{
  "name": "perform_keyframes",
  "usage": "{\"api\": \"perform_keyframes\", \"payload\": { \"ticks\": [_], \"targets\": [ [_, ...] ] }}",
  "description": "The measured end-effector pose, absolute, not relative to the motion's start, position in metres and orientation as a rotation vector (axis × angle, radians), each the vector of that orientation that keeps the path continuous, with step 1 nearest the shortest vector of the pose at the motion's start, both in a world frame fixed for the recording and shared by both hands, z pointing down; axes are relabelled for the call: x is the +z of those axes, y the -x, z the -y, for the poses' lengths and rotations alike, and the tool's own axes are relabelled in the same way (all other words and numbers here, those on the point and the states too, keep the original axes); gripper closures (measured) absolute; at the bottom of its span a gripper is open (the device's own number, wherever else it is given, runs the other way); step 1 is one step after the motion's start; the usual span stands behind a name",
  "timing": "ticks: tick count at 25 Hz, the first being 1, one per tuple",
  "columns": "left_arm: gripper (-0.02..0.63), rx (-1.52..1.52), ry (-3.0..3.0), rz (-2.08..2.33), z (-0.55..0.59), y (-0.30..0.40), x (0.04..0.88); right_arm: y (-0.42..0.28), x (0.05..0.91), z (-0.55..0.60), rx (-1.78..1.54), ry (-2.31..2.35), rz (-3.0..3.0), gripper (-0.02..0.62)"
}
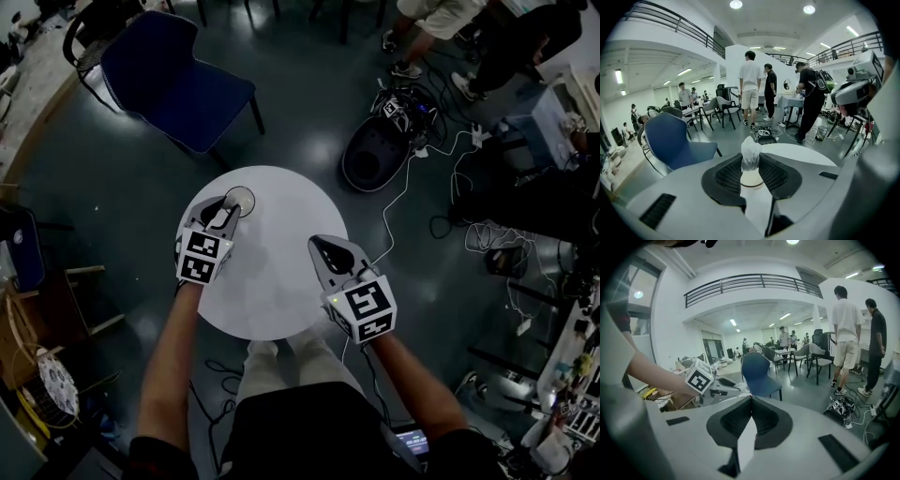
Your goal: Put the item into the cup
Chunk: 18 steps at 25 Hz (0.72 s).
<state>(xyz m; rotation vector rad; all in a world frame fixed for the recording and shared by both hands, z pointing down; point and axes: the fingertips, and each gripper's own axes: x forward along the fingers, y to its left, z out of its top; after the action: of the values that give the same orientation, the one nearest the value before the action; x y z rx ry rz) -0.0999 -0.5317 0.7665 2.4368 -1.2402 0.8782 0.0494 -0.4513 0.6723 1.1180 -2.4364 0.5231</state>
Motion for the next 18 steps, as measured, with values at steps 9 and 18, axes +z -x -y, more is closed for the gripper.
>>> {"api": "perform_keyframes", "payload": {
  "ticks": [9,18],
  "targets": [
    [0.456,0.851,-2.363,1.315,0.540,0.107,0.778,-0.056,0.685,0.453,0.554,-1.125,2.403,0.578],
    [0.436,0.824,-2.366,1.300,0.540,0.102,0.780,-0.058,0.694,0.449,0.579,-1.116,2.394,0.578]
  ]
}}
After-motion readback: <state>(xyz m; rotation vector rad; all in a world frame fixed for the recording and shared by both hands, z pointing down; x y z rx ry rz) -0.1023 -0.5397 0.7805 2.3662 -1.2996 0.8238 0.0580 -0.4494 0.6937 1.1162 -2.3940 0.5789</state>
